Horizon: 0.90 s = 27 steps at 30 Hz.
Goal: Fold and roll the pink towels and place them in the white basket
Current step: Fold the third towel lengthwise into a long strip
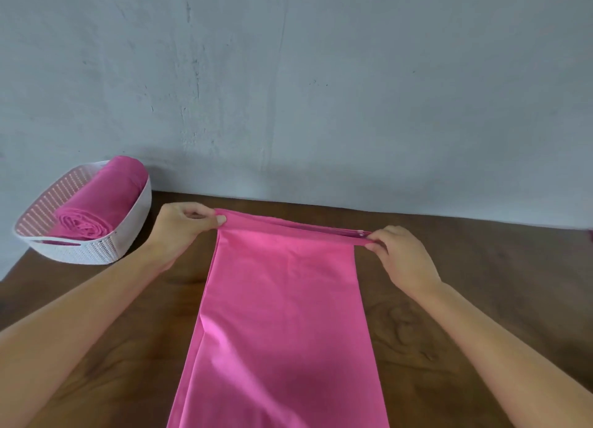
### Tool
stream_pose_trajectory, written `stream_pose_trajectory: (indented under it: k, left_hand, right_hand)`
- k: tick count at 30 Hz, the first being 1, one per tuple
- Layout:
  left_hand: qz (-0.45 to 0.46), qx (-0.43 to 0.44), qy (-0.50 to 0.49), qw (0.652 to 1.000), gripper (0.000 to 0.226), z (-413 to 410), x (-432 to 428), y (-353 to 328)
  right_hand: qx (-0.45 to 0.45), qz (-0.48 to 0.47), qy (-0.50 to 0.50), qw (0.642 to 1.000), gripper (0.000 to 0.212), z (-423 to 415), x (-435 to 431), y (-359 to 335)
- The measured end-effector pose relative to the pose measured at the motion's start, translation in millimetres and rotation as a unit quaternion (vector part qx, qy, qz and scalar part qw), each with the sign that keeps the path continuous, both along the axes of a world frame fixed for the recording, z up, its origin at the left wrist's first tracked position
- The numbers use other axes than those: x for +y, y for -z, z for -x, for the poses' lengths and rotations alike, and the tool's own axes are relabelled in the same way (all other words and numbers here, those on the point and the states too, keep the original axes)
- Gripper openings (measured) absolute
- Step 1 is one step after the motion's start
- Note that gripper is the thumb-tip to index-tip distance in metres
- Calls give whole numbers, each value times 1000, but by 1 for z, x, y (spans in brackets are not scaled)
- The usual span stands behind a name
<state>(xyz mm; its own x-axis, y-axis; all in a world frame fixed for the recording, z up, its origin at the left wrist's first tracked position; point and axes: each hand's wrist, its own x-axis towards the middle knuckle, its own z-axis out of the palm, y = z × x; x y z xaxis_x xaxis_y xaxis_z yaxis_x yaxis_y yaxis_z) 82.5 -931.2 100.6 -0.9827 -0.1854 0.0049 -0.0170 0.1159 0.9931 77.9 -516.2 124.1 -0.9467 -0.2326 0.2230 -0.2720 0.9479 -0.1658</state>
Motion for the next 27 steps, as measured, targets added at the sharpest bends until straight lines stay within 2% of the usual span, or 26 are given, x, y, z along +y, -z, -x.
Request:
stream_pose_trajectory:
  k: [7, 10, 15, 27]
  left_hand:
    - [34, -66, 51, 996, 12, -60, 6, 37]
    - [85, -100, 75, 988, 10, -78, 8, 53]
    - [160, -91, 50, 982, 13, -98, 20, 64]
    - [160, -125, 39, 978, 14, -188, 50, 59]
  right_hand:
    - [-17, 3, 34, 999, 19, -86, 6, 59]
    - [-50, 30, 60, 996, 19, -110, 8, 88]
    - [-49, 89, 90, 991, 17, -131, 8, 114]
    - [-22, 129, 57, 990, 17, -198, 40, 122]
